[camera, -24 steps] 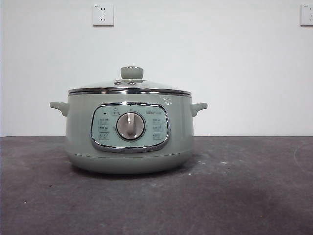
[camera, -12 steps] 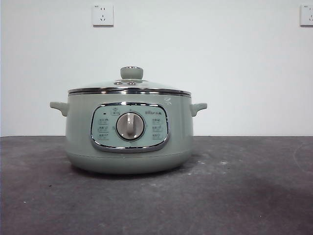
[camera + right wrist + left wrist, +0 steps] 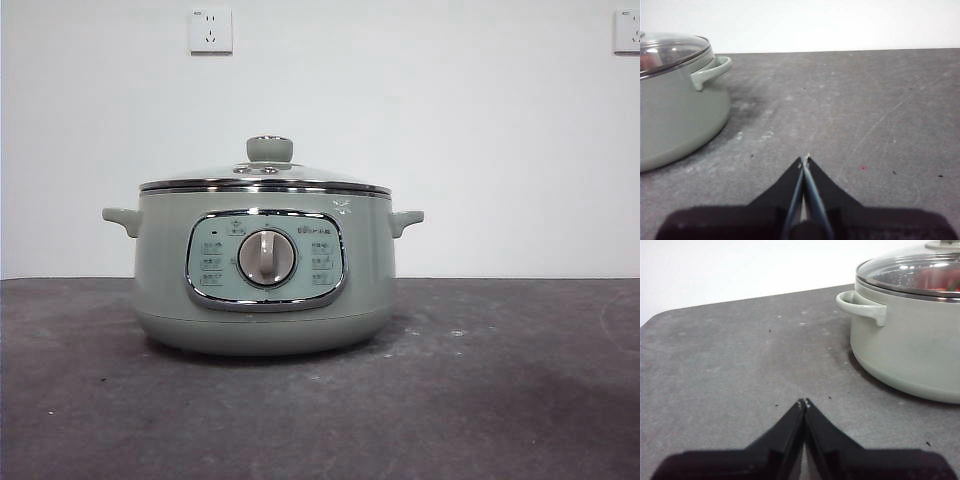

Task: Pick up the pumpkin,open the lid,put the pumpkin in the pot,close the lid

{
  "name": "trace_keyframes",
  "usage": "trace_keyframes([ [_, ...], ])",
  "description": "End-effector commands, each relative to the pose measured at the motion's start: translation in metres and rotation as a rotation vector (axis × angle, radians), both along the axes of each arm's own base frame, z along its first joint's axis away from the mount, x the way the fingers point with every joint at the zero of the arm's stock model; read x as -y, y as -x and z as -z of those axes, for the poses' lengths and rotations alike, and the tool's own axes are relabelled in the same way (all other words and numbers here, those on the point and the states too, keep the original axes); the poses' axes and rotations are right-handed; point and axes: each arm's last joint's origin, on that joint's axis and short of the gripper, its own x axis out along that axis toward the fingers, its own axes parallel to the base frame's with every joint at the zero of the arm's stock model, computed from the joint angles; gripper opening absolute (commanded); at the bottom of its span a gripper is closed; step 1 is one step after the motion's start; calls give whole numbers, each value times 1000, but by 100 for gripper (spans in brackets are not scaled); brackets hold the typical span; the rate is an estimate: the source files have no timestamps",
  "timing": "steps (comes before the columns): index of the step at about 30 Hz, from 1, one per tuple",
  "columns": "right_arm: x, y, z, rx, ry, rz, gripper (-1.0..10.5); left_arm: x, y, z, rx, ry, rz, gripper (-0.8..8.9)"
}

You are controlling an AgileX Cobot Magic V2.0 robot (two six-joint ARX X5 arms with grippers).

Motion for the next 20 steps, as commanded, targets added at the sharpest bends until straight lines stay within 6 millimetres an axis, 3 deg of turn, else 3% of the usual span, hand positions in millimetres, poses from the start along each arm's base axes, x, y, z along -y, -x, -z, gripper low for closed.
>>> trace_keyframes([
  [1, 0, 0, 5, -22, -22, 0, -1, 0, -1, 5, -13, 7, -4, -3],
  [20, 0, 0, 4, -17, -23, 0, -1, 0, -1, 5, -13, 7, -4, -4],
])
